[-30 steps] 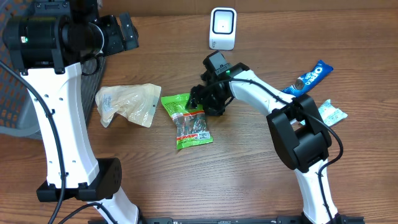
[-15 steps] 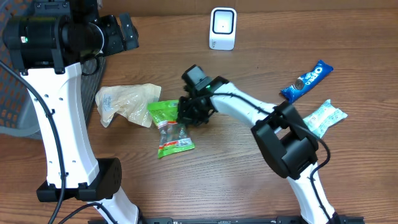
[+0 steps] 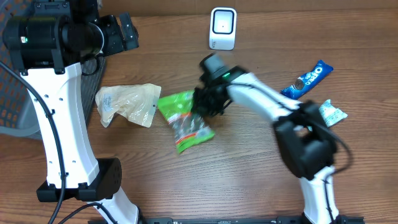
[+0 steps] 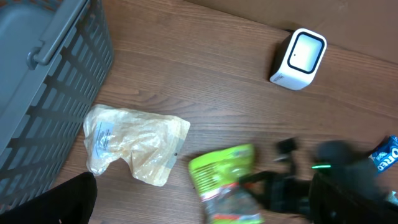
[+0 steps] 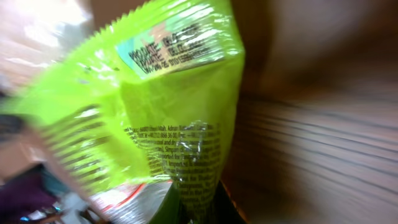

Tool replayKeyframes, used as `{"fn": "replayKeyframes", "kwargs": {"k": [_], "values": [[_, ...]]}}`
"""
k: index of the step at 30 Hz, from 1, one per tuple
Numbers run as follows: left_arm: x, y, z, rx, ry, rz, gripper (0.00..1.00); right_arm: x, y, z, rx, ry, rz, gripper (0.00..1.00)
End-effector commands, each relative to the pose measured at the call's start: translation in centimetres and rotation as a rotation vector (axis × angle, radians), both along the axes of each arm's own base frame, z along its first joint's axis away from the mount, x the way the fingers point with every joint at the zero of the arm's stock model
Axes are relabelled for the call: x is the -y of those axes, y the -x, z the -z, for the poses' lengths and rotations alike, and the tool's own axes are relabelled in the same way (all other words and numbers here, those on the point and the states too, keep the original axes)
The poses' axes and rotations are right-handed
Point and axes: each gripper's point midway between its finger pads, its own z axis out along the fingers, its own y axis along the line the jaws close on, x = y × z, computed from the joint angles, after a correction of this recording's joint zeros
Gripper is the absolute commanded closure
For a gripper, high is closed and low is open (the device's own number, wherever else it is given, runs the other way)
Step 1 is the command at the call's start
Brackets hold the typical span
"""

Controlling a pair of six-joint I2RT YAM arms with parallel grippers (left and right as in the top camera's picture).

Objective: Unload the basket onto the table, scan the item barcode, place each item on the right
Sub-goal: 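Lift the green snack bag and carry it toward the scanner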

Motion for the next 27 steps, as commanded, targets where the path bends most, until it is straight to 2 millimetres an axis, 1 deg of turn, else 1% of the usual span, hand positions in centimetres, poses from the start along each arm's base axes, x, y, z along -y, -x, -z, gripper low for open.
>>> {"fn": "replayKeyframes", "kwargs": {"k": [1,6,8,11,14,16,18,27], "values": [[0.3,0.1,-0.6,0.018,0.014,-0.002,0.00,2.3,-2.5,-12.3,0.150,-0.224,0.072,0.96],[0.3,0.1,-0.6,0.018,0.014,-0.002,0.00,6.7,-4.3,-19.7,0.223,-0.387,0.161,0.96],[0.3,0.1,-0.6,0.018,0.014,-0.002,0.00,8.4,-4.9,-23.2,0.237,-0.496,0.199,0.96],[0.3,0.1,-0.6,0.018,0.014,-0.002,0.00,10.0,-5.7,-27.4,0.265,-0.638,0.216,0.96],[0.3,0.1,-0.6,0.018,0.014,-0.002,0.00,10.5,-6.1,-30.6,0.297,-0.746,0.190,0.96],[0.3,0.1,-0.6,0.018,0.014,-0.002,0.00,10.5,-6.3,-31.7,0.316,-0.780,0.179,0.96],[0.3,0.1,-0.6,0.018,0.014,-0.002,0.00,10.5,-6.4,-32.2,0.336,-0.790,0.175,0.96],[0.3,0.1,-0.6,0.018,0.014,-0.002,0.00,10.5,-6.6,-32.2,0.336,-0.788,0.188,0.96]]}}
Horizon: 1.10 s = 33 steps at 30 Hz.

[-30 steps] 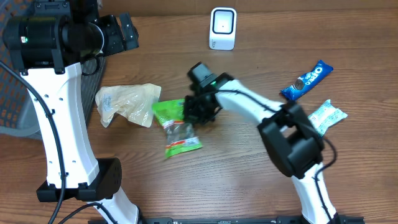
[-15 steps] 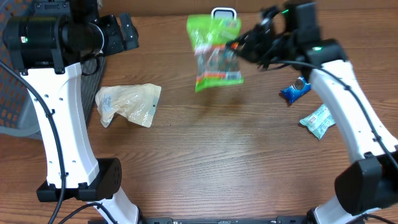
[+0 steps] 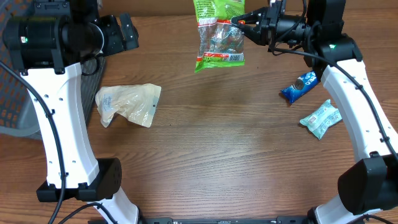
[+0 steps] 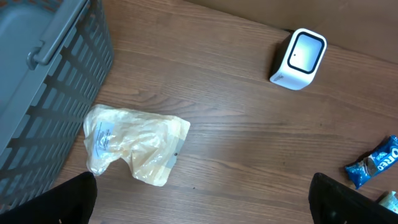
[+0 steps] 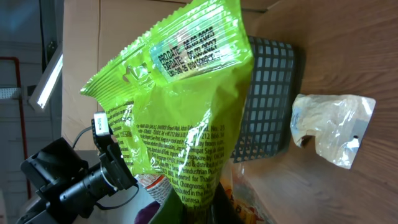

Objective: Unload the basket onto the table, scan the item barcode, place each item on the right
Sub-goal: 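Lift the green snack bag and carry it toward the scanner, then hold the green snack bag in front of the scanner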

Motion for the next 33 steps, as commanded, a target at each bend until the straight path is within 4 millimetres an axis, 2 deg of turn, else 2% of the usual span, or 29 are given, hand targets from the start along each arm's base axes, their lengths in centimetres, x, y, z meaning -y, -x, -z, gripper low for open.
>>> {"fn": "replayKeyframes", "kwargs": {"k": [1,4,8,14,17,19,22,24,27,33], "values": [[0.3,0.1,-0.6,0.018,0.014,-0.002,0.00,-0.1,0.8,-1.9,0.029,-0.019,-0.014,0.96],[0.3,0.1,-0.6,0.018,0.013,-0.002,0.00,0.3,0.0,-0.9,0.009,0.014,0.047,0.96],[0.3,0.1,-0.6,0.018,0.013,-0.002,0.00,1.5,-1.8,1.5,0.066,0.149,0.168,0.96],[0.3,0.1,-0.6,0.018,0.014,-0.002,0.00,1.5,-4.6,2.7,0.531,0.522,0.267,0.96],[0.3,0.1,-0.6,0.018,0.013,-0.002,0.00,1.6,-6.2,2.4,0.779,0.764,0.328,0.96],[0.3,0.1,-0.6,0.018,0.014,-0.002,0.00,0.5,-6.7,2.0,0.991,0.923,0.293,0.96],[0.3,0.1,-0.6,0.018,0.013,-0.002,0.00,-1.7,-7.2,2.2,1.194,1.051,0.236,0.96],[0.3,0.1,-0.6,0.018,0.013,-0.002,0.00,-3.2,-7.5,2.4,1.291,1.080,0.205,0.96],[0.2,0.1,-0.6,0.018,0.014,-0.005,0.00,-4.4,-8.5,2.4,1.409,1.081,0.201,0.96],[0.3,0.1,-0.6,0.018,0.014,-0.003,0.00,-5.7,-10.2,2.8,1.640,0.854,0.146,0.96]]}}
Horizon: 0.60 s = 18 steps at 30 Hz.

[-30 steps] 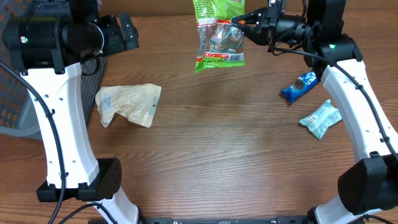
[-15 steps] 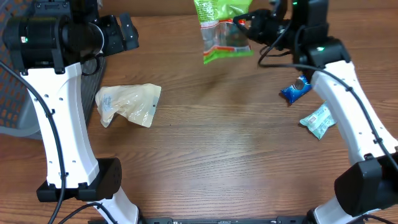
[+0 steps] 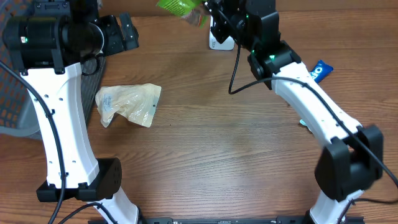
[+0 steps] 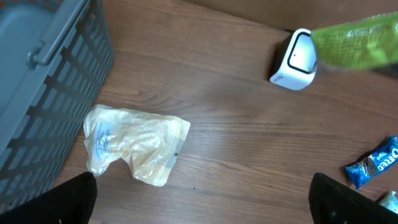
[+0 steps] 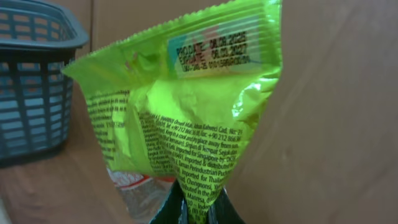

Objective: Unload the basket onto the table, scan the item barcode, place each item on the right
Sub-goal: 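Hold the green snack bag in front of the scanner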

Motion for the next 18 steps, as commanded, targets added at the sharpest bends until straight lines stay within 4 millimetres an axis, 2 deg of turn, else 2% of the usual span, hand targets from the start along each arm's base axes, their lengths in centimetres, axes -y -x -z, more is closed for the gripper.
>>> {"fn": "replayKeyframes", "kwargs": {"k": [1,5,9,12,18], "values": [[0.3,0.1,-0.6,0.019,0.014,-0.003,0.00,0.2,-0.7,0.1,0.135,0.017,-0.170,0.96],[0.3,0.1,-0.6,0.019,0.014,-0.003,0.00,0.2,-0.9,1.8,0.212,-0.028,-0.331,0.96],[0.3,0.1,-0.6,0.019,0.014,-0.003,0.00,1.5,-1.4,3.7,0.224,-0.092,-0.414,0.96],[0.3,0.1,-0.6,0.019,0.014,-0.003,0.00,2.1,-1.1,4.3,0.252,-0.123,-0.476,0.96],[0.4,0.1,-0.6,0.019,0.014,0.001,0.00,1.9,-0.6,6.7,0.270,-0.118,-0.555,0.96]]}}
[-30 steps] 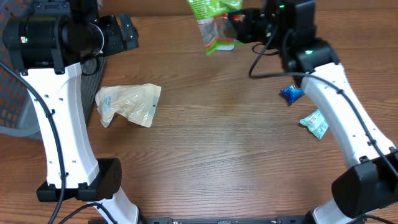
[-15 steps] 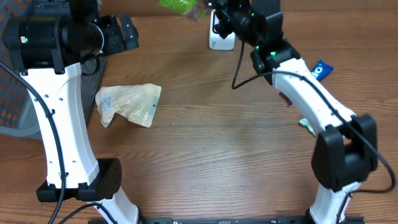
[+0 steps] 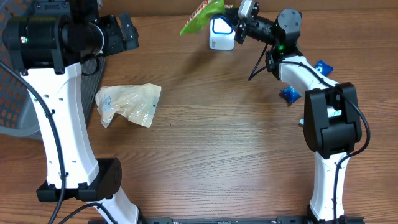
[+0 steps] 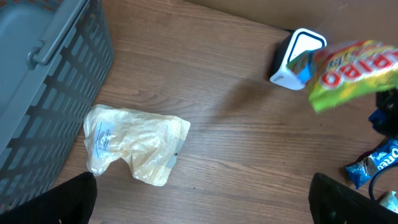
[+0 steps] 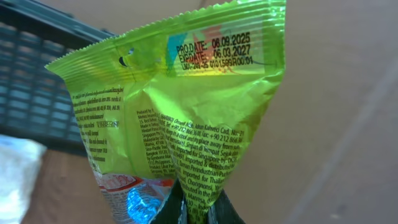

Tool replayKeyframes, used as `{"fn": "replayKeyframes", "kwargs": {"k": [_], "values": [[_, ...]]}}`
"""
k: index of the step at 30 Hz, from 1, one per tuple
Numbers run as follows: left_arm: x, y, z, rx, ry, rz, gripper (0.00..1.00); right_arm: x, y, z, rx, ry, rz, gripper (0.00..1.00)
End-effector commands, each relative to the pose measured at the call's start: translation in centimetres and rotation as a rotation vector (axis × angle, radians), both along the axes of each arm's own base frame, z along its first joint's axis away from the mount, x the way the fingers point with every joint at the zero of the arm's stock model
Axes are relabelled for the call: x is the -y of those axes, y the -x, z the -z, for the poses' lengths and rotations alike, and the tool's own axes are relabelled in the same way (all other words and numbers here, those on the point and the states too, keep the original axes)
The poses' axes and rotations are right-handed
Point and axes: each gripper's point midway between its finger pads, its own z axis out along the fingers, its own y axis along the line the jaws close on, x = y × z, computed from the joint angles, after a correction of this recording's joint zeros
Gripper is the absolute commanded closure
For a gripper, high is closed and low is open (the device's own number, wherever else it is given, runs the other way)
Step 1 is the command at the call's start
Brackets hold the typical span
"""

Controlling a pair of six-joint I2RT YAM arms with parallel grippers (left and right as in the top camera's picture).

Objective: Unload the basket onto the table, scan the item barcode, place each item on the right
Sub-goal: 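Hold the green snack bag in front of the scanner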

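Observation:
My right gripper (image 5: 189, 210) is shut on the bottom edge of a green snack bag (image 5: 180, 106), which hangs in the air. In the overhead view the green bag (image 3: 201, 16) is just left of the white scanner (image 3: 222, 32) at the back of the table, and the right gripper (image 3: 239, 15) reaches in from the right. The left wrist view shows the bag's printed face (image 4: 351, 70) beside the scanner (image 4: 293, 57). My left gripper (image 4: 202, 190) is open and empty, high above the table's left side.
A pale clear bag (image 3: 127, 104) lies on the table at the left. A grey basket (image 4: 43, 93) stands at the far left edge. A blue cookie pack (image 4: 375, 163) lies right of the scanner, partly under my right arm (image 3: 295, 65).
My right gripper now comes in from the right of the scanner. The green bag has turned, so its printed face shows in the left wrist view, lower and close to the scanner. The left arm is unmoved.
My right gripper was shut on the green bag where it lay mid-table. Then it held the bag up in the air near the back. Then the bag was at the back edge by the scanner, and now it hangs just left of the scanner.

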Motion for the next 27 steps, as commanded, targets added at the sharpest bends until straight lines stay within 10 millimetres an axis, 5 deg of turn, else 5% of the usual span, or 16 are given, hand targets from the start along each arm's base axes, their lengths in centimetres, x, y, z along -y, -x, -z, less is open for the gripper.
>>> {"fn": "replayKeyframes", "kwargs": {"k": [1,17,27], "values": [[0.4,0.1,-0.6,0.018,0.013,0.000,0.00,-0.6,1.1,0.5,-0.002,0.012,-0.092,0.96],[0.4,0.1,-0.6,0.018,0.013,-0.001,0.00,-1.0,-0.5,1.1,0.121,0.061,-0.115,0.96],[0.4,0.1,-0.6,0.018,0.013,-0.001,0.00,-0.1,-1.2,-0.8,0.183,0.073,-0.114,0.96]]}}
